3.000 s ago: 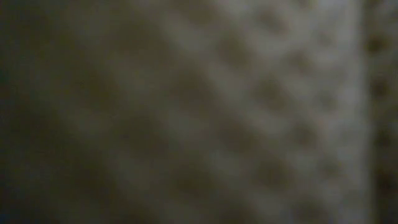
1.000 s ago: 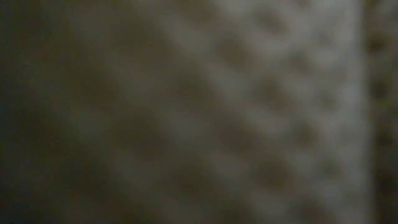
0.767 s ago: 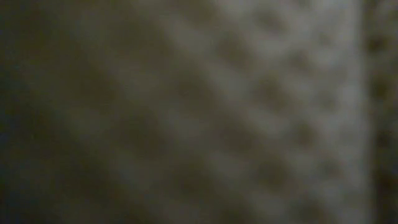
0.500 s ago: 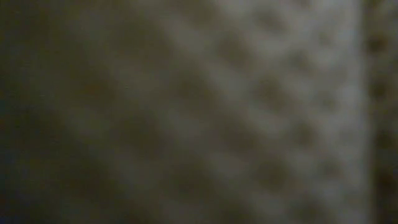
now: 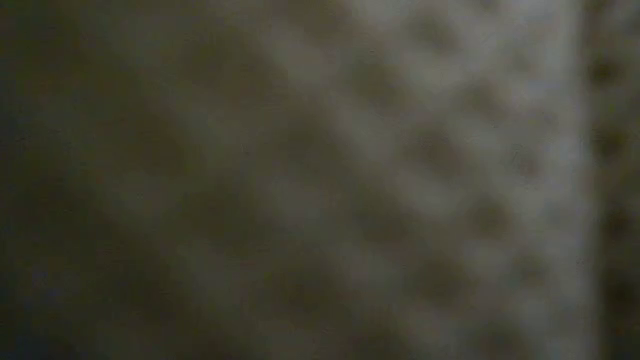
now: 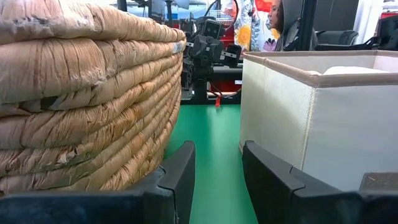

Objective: Sort clothes
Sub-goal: Return to Home Position

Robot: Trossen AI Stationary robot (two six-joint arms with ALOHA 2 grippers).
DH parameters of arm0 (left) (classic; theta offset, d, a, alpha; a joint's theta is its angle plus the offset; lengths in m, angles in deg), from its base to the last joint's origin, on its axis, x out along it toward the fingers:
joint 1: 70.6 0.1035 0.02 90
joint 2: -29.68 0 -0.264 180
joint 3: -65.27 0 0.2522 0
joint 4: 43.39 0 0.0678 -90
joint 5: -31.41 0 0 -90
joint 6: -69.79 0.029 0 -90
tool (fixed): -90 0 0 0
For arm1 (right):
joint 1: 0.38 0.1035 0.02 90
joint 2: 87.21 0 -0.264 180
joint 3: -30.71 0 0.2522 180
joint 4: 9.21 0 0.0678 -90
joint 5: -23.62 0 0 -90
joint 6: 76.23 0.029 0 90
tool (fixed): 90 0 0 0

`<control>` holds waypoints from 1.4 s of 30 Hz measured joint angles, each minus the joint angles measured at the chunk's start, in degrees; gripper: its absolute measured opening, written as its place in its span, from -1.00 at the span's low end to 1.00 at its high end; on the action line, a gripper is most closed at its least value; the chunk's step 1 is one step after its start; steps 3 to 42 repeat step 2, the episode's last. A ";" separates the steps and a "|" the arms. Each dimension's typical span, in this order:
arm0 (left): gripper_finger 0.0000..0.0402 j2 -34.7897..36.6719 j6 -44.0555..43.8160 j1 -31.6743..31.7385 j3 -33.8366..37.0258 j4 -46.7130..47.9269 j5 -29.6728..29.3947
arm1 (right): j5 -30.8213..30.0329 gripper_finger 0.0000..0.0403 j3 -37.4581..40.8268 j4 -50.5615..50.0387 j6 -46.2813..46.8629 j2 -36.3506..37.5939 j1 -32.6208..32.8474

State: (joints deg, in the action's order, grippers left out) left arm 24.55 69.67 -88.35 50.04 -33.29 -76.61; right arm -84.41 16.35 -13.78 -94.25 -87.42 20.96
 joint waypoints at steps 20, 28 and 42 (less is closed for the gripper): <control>-0.43 0.01 0.00 0.00 0.00 0.00 0.00 | -0.01 -0.81 0.02 0.00 0.00 0.01 0.00; -0.43 0.01 0.00 0.00 0.00 0.00 0.00 | -0.01 -0.81 0.02 0.00 0.00 0.01 0.00; -0.43 0.01 0.00 0.00 0.00 0.00 0.00 | -0.01 -0.81 0.02 0.00 0.00 0.01 0.00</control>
